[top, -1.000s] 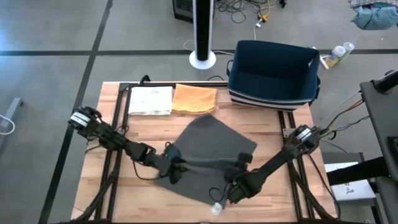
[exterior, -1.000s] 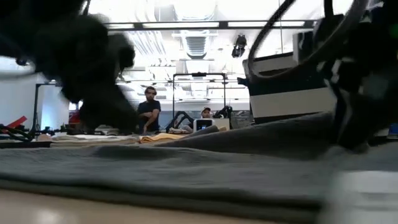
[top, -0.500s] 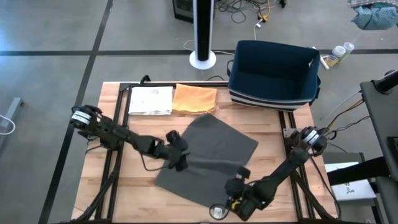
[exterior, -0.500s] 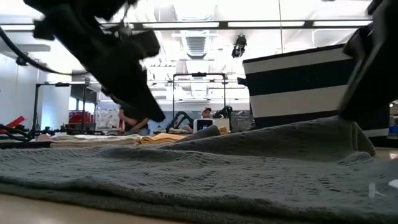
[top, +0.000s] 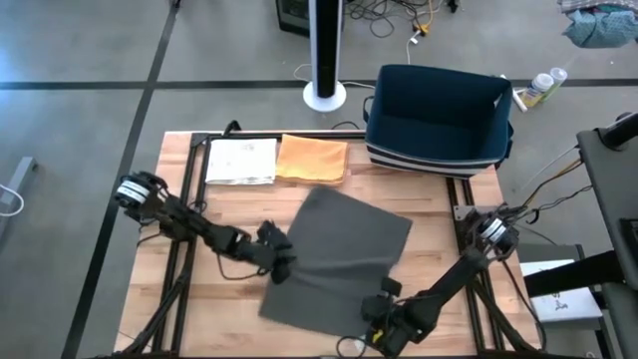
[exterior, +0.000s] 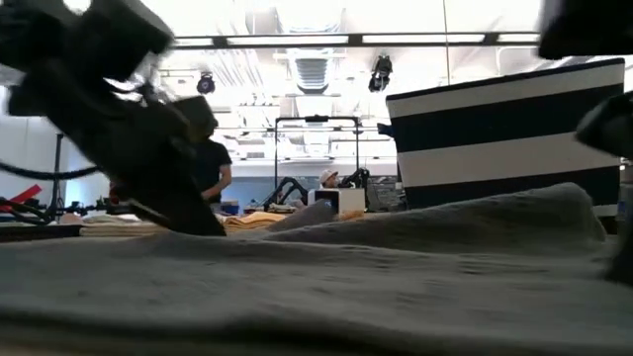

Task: Fold towel
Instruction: Fold the black towel

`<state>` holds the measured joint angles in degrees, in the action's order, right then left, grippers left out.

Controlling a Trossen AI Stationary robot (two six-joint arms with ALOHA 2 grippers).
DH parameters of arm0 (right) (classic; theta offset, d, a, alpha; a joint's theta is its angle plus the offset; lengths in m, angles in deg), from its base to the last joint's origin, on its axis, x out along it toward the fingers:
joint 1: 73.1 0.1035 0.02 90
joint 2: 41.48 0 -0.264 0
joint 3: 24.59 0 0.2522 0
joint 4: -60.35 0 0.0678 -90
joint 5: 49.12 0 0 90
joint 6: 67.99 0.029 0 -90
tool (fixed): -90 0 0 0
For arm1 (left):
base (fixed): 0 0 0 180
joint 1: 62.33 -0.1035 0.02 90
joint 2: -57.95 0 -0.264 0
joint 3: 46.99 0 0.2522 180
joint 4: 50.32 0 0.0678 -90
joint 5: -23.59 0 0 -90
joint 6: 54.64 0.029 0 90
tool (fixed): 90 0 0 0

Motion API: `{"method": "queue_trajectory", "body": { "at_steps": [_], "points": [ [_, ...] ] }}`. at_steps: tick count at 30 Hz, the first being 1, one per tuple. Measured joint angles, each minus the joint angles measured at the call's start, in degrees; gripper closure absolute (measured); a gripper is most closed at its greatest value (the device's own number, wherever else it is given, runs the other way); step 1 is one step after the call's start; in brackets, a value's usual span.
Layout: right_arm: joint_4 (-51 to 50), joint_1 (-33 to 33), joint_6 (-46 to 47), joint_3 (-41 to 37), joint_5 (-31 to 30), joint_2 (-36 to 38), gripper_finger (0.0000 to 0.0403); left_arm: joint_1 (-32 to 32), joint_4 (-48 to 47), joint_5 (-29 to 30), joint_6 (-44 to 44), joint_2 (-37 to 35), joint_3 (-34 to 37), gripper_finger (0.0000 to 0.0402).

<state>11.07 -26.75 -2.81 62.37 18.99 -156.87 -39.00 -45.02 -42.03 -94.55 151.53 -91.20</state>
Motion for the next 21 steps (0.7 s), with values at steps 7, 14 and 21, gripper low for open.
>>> {"method": "queue_trajectory", "body": {
  "at_steps": [7, 14, 21],
  "points": [
    [-2.74, 2.05, 1.74, 0.05, 6.46, 7.73, 0.0353, 3.30, 3.28, 3.49, 6.71, 0.05, -5.45, 0.0212],
    [-10.01, 3.36, 9.35, -0.48, 0.41, 10.30, 0.0366, -3.00, 0.73, 5.46, 14.86, 0.05, -8.85, 0.0213],
    [-16.21, 5.27, 21.60, -4.89, 2.25, 10.82, 0.0364, -7.62, 4.12, 4.92, 20.88, 4.78, -4.43, 0.0217]
  ]
}}
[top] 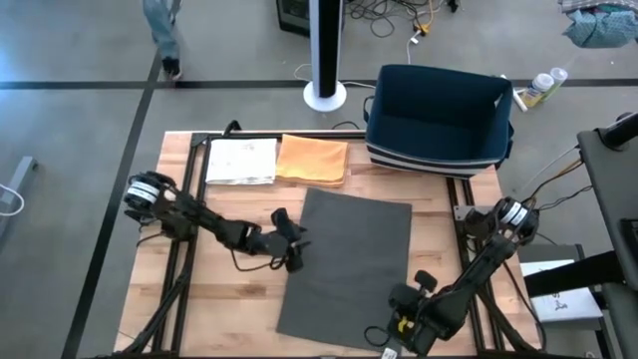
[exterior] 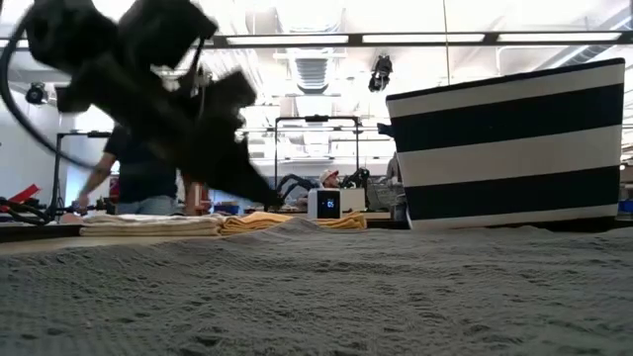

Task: Fold towel
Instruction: Fold the black towel

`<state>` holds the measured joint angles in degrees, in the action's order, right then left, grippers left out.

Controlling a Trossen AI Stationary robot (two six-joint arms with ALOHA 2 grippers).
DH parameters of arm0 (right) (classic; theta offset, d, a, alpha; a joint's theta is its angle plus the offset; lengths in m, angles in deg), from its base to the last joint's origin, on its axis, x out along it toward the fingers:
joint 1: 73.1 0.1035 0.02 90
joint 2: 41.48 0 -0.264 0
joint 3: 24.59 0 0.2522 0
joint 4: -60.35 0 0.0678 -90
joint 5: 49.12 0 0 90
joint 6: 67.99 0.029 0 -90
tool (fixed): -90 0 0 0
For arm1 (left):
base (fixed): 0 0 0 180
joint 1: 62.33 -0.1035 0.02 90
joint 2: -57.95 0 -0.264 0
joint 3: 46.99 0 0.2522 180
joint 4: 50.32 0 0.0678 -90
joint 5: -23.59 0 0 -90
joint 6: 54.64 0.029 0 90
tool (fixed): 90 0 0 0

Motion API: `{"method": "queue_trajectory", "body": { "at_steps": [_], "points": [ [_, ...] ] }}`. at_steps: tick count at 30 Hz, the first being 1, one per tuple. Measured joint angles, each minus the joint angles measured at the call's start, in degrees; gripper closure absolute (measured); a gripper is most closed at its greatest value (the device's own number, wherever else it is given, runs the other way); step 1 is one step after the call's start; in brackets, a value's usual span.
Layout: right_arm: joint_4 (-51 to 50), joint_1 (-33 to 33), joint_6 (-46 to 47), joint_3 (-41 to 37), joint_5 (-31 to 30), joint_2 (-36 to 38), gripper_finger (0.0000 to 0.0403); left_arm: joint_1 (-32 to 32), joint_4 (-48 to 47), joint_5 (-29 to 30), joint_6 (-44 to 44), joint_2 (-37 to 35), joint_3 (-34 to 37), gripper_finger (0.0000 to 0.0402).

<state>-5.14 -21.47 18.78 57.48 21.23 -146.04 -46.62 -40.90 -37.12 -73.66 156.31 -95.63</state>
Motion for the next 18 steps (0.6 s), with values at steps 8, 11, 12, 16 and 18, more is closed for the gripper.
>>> {"method": "queue_trajectory", "body": {
  "at_steps": [8, 11, 12, 16, 18],
  "points": [
    [0.13, -0.26, 2.06, -3.71, 1.03, 0.18, 0.0388, 1.56, -6.32, -0.79, -6.87, 0.97, 2.61, 0.0211],
    [0.05, -0.66, 0.43, -4.43, -1.21, 0.18, 0.0400, 3.59, -10.31, -0.63, -11.50, -1.61, 3.55, 0.0210],
    [0.10, -0.80, -0.95, -4.53, -2.26, 0.18, 0.0401, 4.30, -12.01, -0.63, -12.75, -2.54, 3.73, 0.0210],
    [0.26, -1.76, -5.42, -5.08, -10.90, 0.18, 0.0402, 7.00, -20.88, -0.15, -19.14, -6.58, 3.82, 0.0208],
    [0.69, -3.08, -8.32, -5.40, -12.84, 0.21, 0.0402, 7.85, -25.36, 0.28, -21.85, -8.72, 4.00, 0.0206]
  ]
}}
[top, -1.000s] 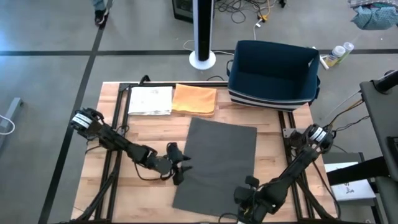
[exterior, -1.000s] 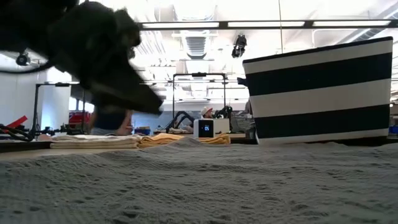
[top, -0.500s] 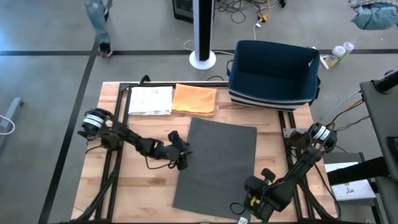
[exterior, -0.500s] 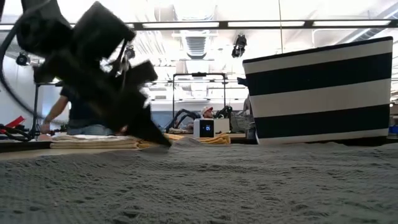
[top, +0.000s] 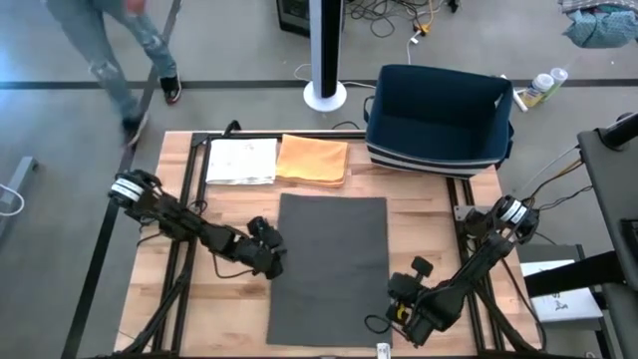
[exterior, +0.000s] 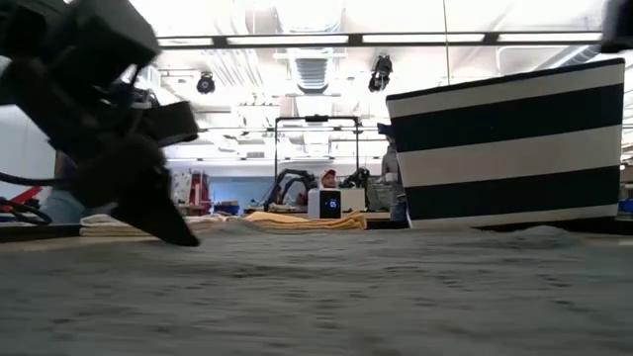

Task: Fold towel
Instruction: Fold the black towel

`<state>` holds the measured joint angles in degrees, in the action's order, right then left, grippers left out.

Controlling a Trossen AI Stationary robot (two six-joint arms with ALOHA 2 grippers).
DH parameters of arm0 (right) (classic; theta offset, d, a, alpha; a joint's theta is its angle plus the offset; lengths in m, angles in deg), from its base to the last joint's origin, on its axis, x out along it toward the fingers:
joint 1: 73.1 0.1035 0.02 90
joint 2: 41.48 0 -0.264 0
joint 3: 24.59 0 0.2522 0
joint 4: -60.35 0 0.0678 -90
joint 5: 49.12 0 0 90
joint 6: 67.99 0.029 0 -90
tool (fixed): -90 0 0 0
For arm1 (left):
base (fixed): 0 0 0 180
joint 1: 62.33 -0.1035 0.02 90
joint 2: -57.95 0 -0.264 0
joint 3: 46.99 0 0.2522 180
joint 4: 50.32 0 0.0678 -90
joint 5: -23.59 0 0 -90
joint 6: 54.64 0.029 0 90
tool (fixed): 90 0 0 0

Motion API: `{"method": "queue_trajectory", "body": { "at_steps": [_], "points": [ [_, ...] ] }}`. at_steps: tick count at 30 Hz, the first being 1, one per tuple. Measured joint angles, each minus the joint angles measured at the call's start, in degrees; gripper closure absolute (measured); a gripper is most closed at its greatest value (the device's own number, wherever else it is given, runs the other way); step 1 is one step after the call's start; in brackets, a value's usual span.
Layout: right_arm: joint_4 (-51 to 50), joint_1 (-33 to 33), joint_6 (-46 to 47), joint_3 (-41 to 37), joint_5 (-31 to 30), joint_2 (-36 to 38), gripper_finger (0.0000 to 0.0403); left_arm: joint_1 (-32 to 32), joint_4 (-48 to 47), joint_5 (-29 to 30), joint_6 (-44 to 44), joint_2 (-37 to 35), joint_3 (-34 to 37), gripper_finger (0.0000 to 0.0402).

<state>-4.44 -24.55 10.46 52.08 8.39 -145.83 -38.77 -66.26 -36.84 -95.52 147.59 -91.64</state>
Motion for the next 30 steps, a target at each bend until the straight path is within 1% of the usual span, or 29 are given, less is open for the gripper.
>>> {"method": "queue_trajectory", "body": {
  "at_steps": [2, 4, 5, 10, 13, 15, 18, 20, 23, 25, 27, 29, 30],
  "points": [
    [0.08, -1.96, -4.44, -0.24, 1.96, 0.26, 0.0402, 0.89, -4.22, 0.94, -1.65, -2.52, 0.15, 0.0202],
    [0.57, -4.12, -11.09, -0.26, 5.25, 1.31, 0.0403, 1.26, -7.82, 2.37, -1.71, -5.60, 0.15, 0.0198],
    [0.66, -5.31, -14.53, -0.26, 5.89, 2.15, 0.0403, 1.28, -8.68, 2.65, -1.35, -7.57, 0.01, 0.0195],
    [2.72, -11.54, -31.57, -2.00, 5.87, 8.82, 0.0403, 1.15, -12.79, 3.88, 2.42, -17.80, -0.10, 0.0180],
    [2.75, -14.55, -38.52, -6.25, 5.48, 15.57, 0.0403, 1.15, -13.88, 6.02, 4.87, -23.97, -0.10, 0.0175],
    [3.99, -16.55, -40.50, -10.42, 3.86, 21.33, 0.0403, 1.16, -13.80, 7.68, 7.90, -27.33, -0.10, 0.0176],
    [9.26, -17.41, -40.67, -17.96, -1.25, 30.83, 0.0403, 1.15, -13.62, 9.48, 13.21, -31.69, -0.85, 0.0184],
    [15.24, -16.90, -40.57, -22.48, -2.77, 36.68, 0.0403, 1.13, -13.36, 10.19, 13.84, -33.92, -1.55, 0.0191],
    [25.41, -14.90, -38.67, -28.41, -3.20, 43.53, 0.0403, 1.15, -12.84, 10.25, 14.56, -36.02, -2.91, 0.0205],
    [35.54, -12.31, -38.50, -31.80, -3.59, 45.33, 0.0403, 1.15, -12.89, 9.58, 14.24, -36.91, -3.40, 0.0216],
    [44.13, -9.26, -38.56, -34.69, -4.11, 45.24, 0.0403, 1.24, -12.67, 7.46, 13.71, -37.01, -3.82, 0.0230],
    [50.92, -6.66, -37.30, -36.08, -6.61, 43.21, 0.0403, 2.50, -12.71, 5.84, 12.86, -36.98, -3.62, 0.0246],
    [52.50, -5.57, -36.04, -36.24, -7.44, 41.91, 0.0403, 3.42, -12.21, 5.42, 12.28, -36.87, -3.30, 0.0256]
  ]
}}
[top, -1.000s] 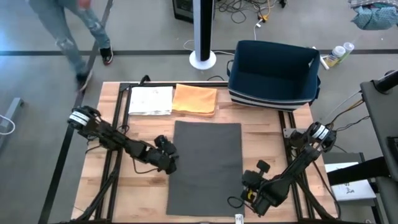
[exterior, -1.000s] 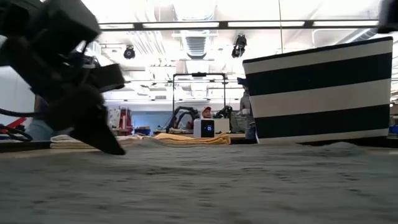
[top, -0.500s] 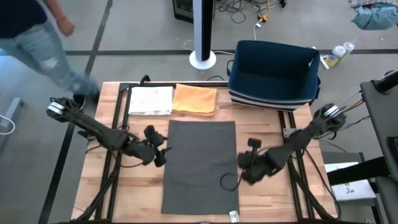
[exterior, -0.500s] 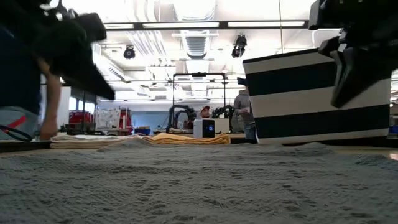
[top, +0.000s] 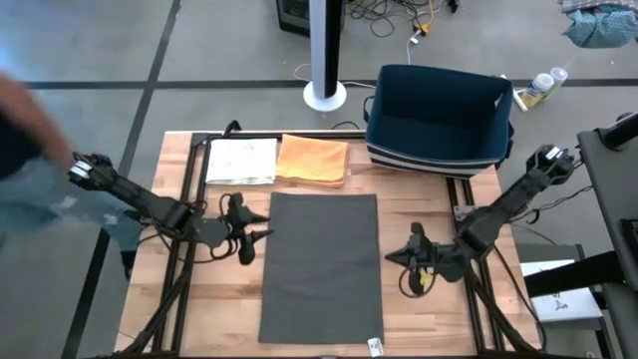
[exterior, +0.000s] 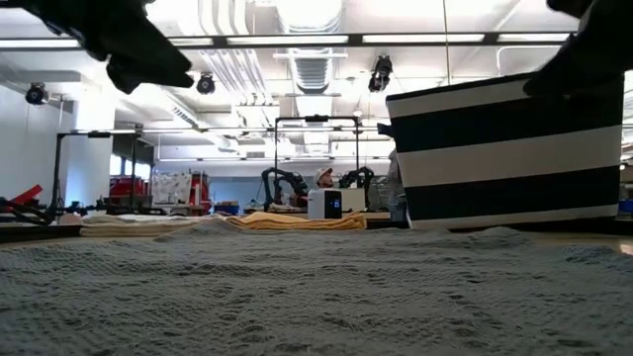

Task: Fold towel
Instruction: Fold the black towel

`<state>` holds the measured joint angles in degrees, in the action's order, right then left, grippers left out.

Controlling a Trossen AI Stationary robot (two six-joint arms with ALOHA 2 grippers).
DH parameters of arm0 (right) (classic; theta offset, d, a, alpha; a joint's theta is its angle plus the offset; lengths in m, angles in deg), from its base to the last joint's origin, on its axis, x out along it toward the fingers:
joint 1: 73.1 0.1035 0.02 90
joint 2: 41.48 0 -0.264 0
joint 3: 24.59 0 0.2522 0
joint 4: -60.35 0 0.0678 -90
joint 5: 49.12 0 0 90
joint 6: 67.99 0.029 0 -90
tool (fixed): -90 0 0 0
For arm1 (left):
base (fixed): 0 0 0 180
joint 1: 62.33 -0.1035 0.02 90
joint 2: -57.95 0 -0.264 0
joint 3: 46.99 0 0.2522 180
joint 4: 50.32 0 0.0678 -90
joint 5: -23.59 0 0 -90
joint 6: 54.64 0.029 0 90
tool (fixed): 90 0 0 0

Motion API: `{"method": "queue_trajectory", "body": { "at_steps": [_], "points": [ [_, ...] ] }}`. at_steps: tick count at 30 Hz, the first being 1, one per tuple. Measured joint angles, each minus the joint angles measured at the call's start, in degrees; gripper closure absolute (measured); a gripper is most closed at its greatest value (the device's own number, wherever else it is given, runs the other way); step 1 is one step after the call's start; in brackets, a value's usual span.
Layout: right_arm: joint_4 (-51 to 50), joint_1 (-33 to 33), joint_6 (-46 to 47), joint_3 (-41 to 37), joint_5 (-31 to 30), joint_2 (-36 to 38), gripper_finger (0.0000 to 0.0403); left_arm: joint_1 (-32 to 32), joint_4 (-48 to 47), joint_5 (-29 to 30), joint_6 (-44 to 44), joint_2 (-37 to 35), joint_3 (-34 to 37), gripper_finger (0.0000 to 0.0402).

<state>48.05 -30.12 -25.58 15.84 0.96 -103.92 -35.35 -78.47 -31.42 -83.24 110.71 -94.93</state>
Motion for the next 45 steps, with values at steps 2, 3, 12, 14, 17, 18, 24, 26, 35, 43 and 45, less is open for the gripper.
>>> {"method": "queue_trajectory", "body": {
  "at_steps": [2, 3, 12, 14, 17, 18, 24, 26, 35, 43, 45],
  "points": [
    [0.12, 1.16, 2.33, -0.07, -0.35, -2.01, 0.0403, 1.75, 0.97, -0.12, -1.31, 0.43, 0.89, 0.0275],
    [-0.50, 1.40, 3.39, 0.15, -0.24, -3.08, 0.0403, 2.62, 1.36, -0.17, -2.33, 0.58, 1.42, 0.0286],
    [-3.94, 0.26, 11.23, 1.01, -5.58, -10.48, 0.0403, 7.49, 8.09, -6.82, -12.43, 6.33, 6.37, 0.0391],
    [-3.69, 0.24, 17.39, 1.01, -4.59, -13.09, 0.0403, 7.48, 11.34, -8.49, -17.74, 8.53, 8.35, 0.0396],
    [-1.66, -0.66, 25.85, 0.98, 2.17, -17.25, 0.0403, 7.48, 13.93, -9.76, -28.36, 11.07, 10.59, 0.0395],
    [-0.18, -0.97, 27.75, 0.92, 4.35, -18.92, 0.0403, 7.50, 14.97, -10.45, -31.24, 11.86, 11.44, 0.0397],
    [15.18, -3.64, 27.15, 0.83, 5.90, -28.86, 0.0403, 7.39, 20.21, -10.86, -38.57, 16.04, 15.93, 0.0401],
    [18.21, -4.49, 26.15, 0.92, 6.10, -31.09, 0.0403, 7.37, 20.77, -10.30, -38.55, 17.56, 16.87, 0.0401],
    [18.62, -6.12, 23.78, 1.03, 5.60, -31.17, 0.0403, 6.95, 25.52, -4.52, -38.38, 28.10, 17.68, 0.0401],
    [17.96, -6.17, 23.49, 1.03, 5.31, -29.61, 0.0403, 6.80, 25.97, -8.32, -38.44, 29.63, 16.99, 0.0401],
    [18.07, -6.28, 23.56, 1.01, 5.25, -29.57, 0.0403, 6.89, 25.01, -9.88, -37.08, 27.04, 17.16, 0.0401]
  ]
}}
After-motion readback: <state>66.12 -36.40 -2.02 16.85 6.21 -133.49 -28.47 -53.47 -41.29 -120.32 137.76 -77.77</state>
